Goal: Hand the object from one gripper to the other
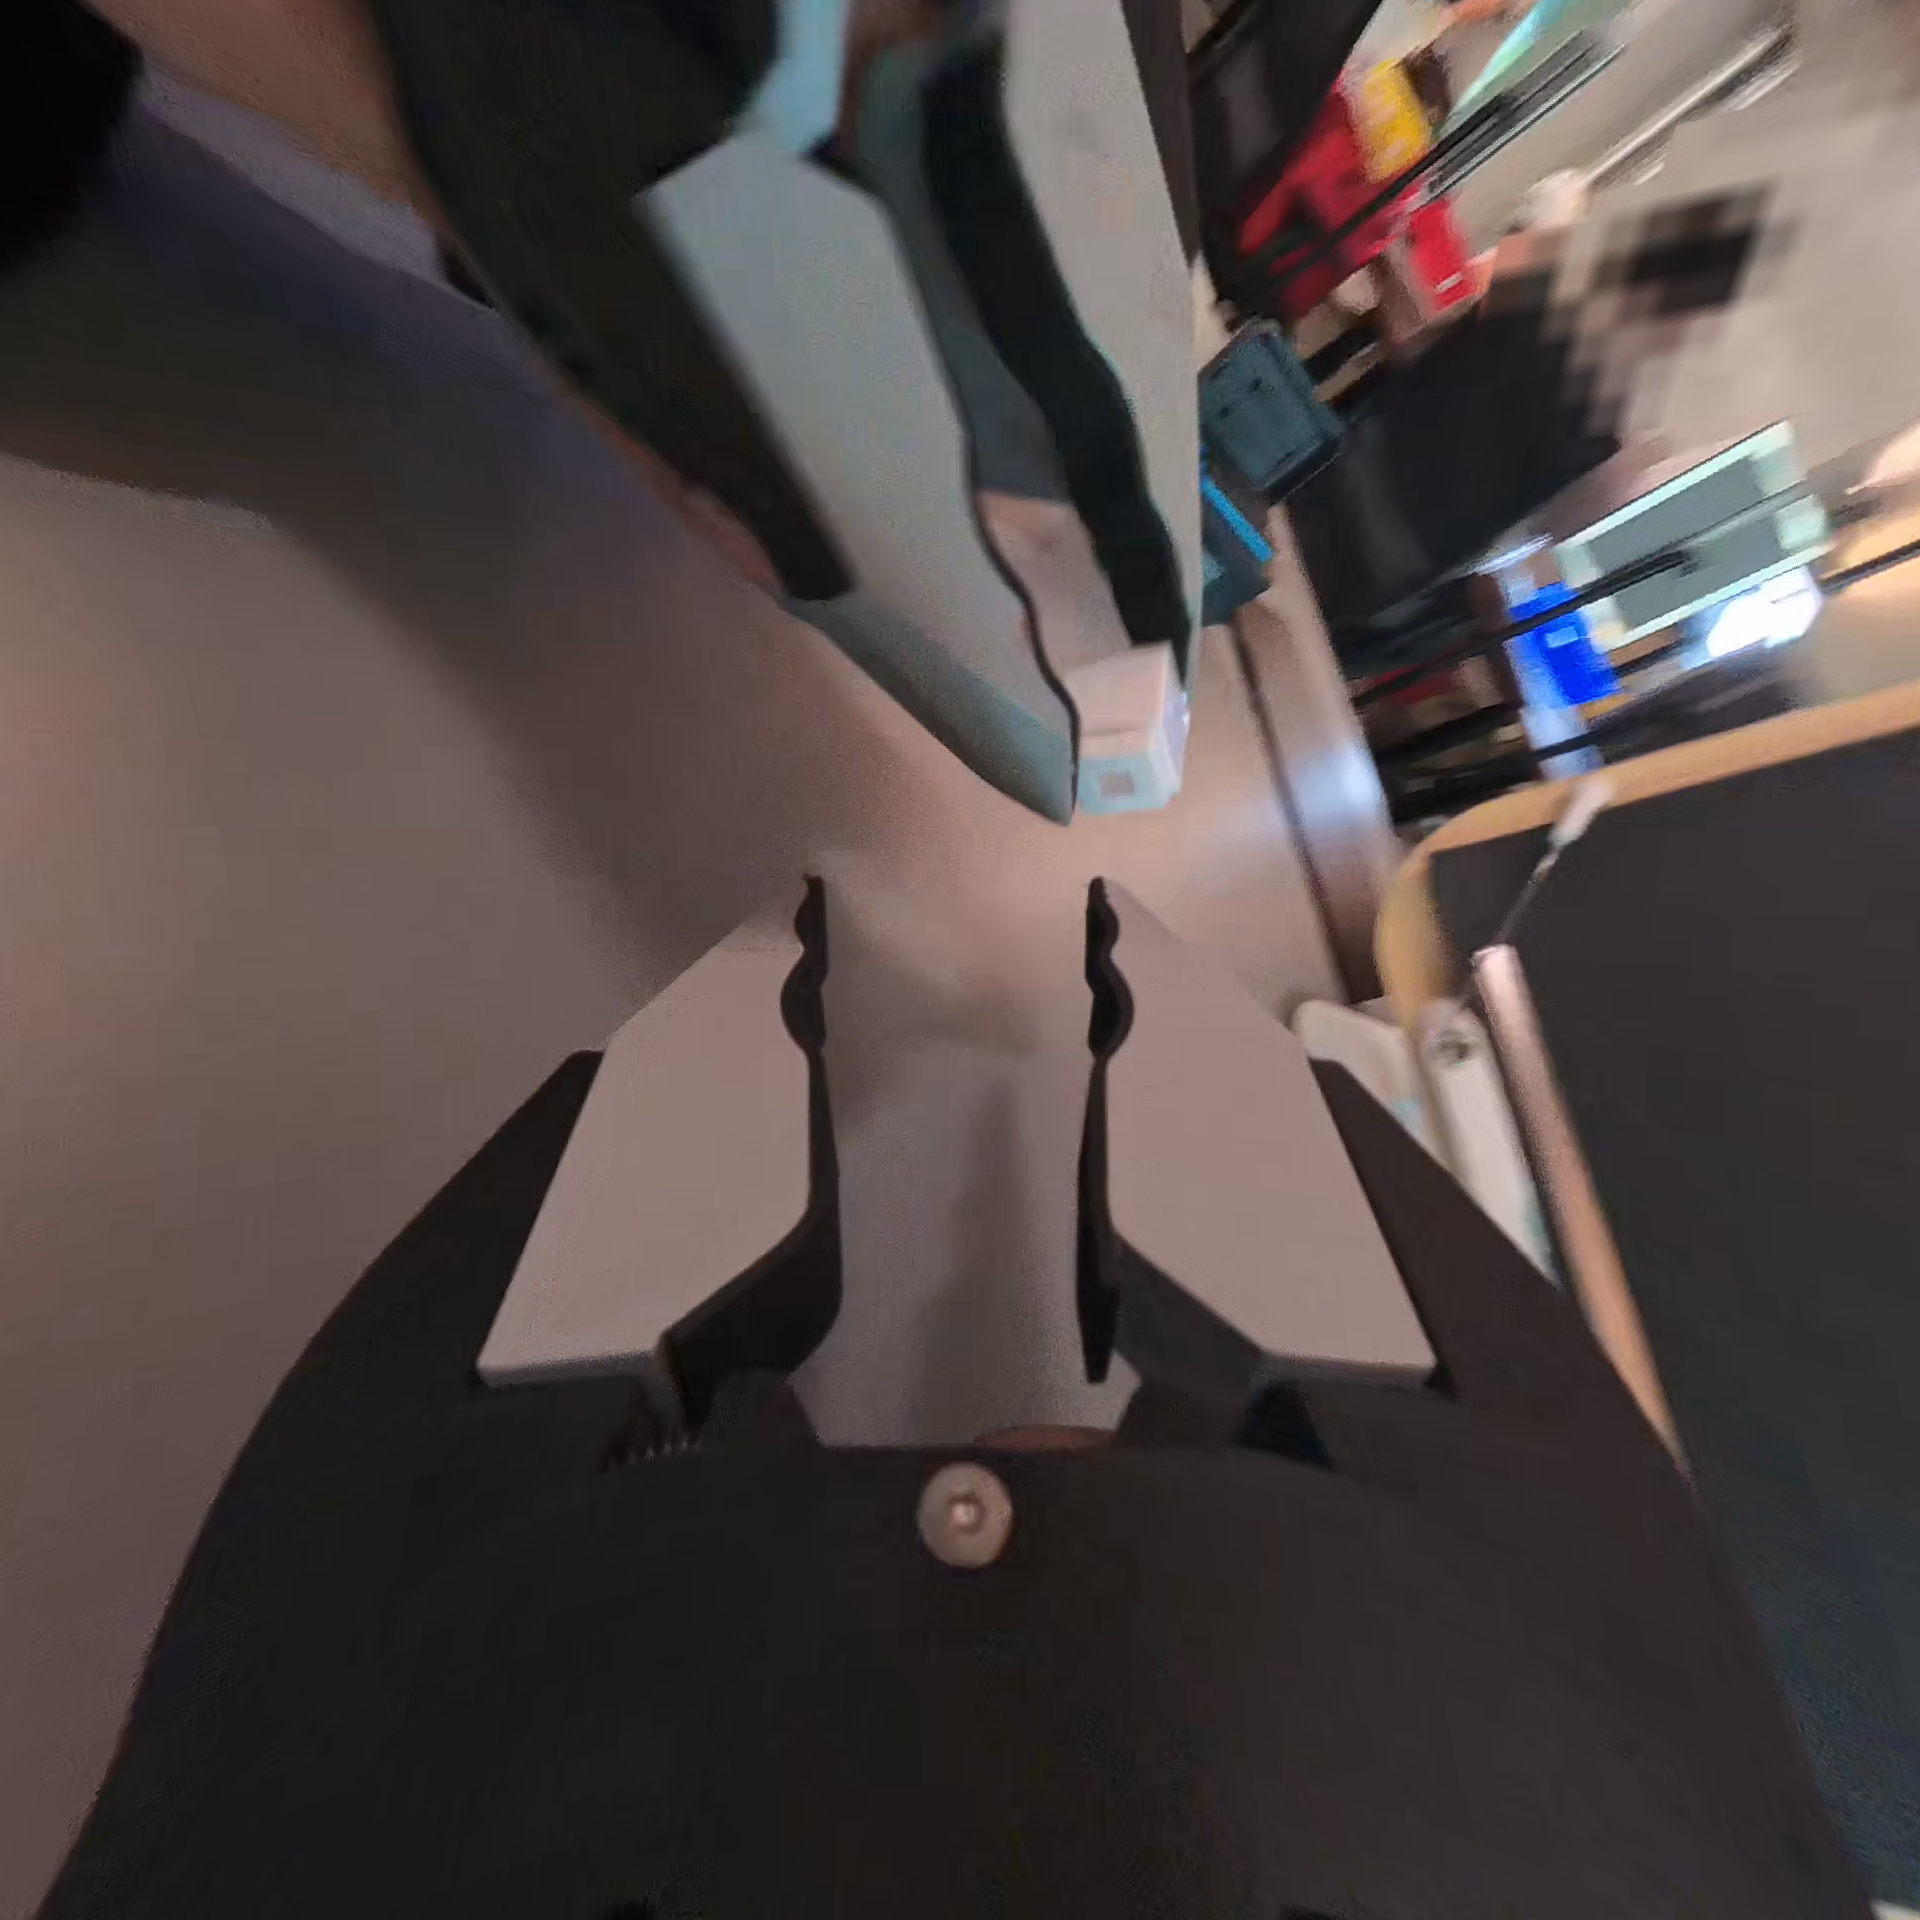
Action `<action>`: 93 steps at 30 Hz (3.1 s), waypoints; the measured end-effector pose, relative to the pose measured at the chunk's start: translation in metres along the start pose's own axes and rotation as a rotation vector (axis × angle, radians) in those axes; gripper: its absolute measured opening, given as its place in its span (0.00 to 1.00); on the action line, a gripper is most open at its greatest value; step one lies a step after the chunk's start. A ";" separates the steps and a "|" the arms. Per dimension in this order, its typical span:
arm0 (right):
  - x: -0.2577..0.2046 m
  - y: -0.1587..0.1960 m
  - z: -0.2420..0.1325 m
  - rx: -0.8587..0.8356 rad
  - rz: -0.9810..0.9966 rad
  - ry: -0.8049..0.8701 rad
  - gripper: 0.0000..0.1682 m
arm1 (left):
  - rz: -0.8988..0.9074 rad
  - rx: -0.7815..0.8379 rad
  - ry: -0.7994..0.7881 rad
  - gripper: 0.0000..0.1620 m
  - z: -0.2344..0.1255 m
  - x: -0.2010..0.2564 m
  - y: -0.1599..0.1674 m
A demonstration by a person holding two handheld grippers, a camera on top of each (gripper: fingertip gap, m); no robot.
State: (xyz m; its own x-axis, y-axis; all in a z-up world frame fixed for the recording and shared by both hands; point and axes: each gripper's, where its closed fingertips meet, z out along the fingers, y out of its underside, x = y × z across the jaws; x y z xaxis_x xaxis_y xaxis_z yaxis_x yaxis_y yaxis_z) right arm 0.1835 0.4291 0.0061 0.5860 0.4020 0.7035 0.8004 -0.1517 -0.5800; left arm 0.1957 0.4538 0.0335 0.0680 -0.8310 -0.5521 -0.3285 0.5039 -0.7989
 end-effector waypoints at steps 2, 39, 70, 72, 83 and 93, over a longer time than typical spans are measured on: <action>0.000 0.002 -0.005 0.037 0.155 -0.102 0.28 | 0.276 0.066 -0.059 0.18 -0.002 0.008 -0.011; 0.033 0.004 0.007 0.005 -0.128 0.293 0.11 | -1.045 0.138 0.576 0.27 -0.014 0.020 -0.019; 0.041 0.053 0.012 -0.069 0.516 0.048 0.00 | -0.769 -0.047 0.451 0.21 -0.019 0.027 0.009; 0.050 0.059 0.010 -0.057 0.555 0.071 0.00 | -0.699 -0.112 0.483 0.23 -0.026 0.041 0.014; 0.021 0.030 0.010 0.024 0.642 -0.154 0.05 | -0.246 -0.262 0.345 0.12 -0.005 0.058 0.042; 0.023 -0.023 -0.026 0.363 1.078 -0.611 0.27 | 0.733 0.177 -0.318 0.11 -0.020 0.025 -0.035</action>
State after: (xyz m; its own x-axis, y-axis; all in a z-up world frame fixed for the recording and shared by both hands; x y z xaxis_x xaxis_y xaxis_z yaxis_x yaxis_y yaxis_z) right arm 0.1819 0.4179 0.0462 0.6812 0.5914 -0.4315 -0.1739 -0.4418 -0.8801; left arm 0.1898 0.4110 0.0525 0.1666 -0.1828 -0.9689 -0.2420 0.9450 -0.2199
